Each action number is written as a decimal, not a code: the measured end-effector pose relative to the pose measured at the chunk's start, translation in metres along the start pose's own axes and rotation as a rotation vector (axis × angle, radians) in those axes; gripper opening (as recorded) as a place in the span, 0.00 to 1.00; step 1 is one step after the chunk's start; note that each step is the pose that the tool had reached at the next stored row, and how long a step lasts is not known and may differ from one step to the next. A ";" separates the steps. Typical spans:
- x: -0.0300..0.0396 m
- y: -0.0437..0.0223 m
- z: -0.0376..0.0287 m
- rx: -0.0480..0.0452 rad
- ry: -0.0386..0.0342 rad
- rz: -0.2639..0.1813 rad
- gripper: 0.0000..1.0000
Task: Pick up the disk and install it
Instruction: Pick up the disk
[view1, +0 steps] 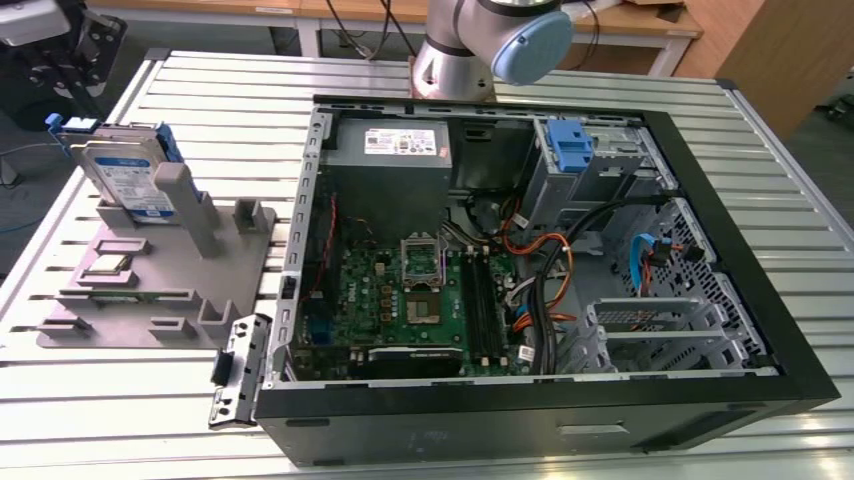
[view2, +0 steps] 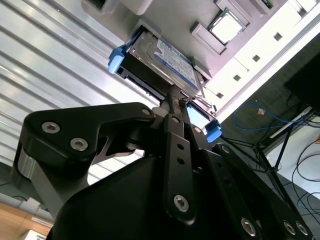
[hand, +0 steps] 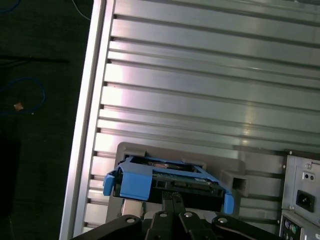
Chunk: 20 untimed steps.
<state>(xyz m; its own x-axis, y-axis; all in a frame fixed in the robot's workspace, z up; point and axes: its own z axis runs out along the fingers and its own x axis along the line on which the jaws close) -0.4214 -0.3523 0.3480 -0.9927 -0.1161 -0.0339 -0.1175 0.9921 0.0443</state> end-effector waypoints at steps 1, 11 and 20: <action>0.0000 0.0000 0.0000 -0.0003 0.0004 -0.009 0.11; 0.0000 0.0000 0.0000 -0.0008 0.0011 -0.024 0.11; 0.0000 0.0000 0.0000 -0.0020 0.0027 -0.061 0.11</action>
<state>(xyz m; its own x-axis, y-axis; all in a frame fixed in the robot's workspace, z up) -0.4214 -0.3523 0.3480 -0.9836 -0.1769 -0.0338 -0.1783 0.9830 0.0443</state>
